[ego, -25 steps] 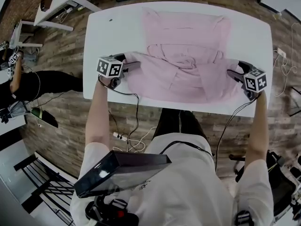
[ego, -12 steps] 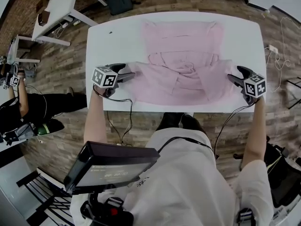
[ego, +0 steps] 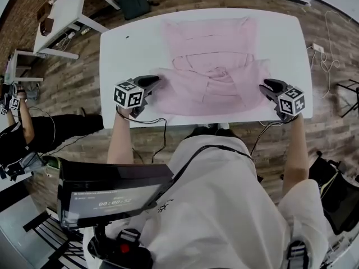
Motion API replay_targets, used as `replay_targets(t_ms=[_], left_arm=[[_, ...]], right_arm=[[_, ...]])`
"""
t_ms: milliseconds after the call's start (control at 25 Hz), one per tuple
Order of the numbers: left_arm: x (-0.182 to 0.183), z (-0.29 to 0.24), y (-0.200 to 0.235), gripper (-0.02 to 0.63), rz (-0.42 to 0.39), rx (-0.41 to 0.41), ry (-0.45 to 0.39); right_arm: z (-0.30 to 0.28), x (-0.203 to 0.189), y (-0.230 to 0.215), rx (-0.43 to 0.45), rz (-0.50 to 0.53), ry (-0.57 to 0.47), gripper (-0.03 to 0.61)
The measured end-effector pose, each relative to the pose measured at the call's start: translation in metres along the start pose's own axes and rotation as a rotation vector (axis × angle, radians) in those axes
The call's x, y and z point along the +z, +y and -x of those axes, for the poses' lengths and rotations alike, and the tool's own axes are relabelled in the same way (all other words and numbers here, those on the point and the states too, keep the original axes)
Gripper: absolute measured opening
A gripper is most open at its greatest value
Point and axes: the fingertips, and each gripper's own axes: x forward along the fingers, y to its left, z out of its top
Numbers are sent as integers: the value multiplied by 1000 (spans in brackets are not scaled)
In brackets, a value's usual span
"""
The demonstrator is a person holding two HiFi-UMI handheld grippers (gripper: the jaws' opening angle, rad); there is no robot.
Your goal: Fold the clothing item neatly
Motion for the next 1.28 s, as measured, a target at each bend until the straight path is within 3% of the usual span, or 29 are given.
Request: replay_targets(t_ms=[80,240,360,480,720,920,1000,1280], left_arm=[[0,-2,-6,28,-13,1,-10],[4,-7,-17,3,-7,-24,-39],[9,-10,-30,3,-38,-27,-58],[15,-16,-52,3,-111,-23,-73],[11,-49,-117,3,-131,-91,-100],[9,-94,-155,3,-104,-105,-135],[10,-106,-172,3,-101,-117,-126],[14,-134,-203,3,-87,-118,-79]], right_arm=[[-3,2,13,-1,1,-21,82],[-7,11,34,-24,21,-70,26],[-9,9,45,-56,79,-49,6],[-16,1,55,-85,178,18,6],[-20,-31,67,-120,366,161,9],[-19,-59,71,-58,488,239,22],[-15,-68,78,-15,536,277,63],[-15,-100,79,84,748,418,83]])
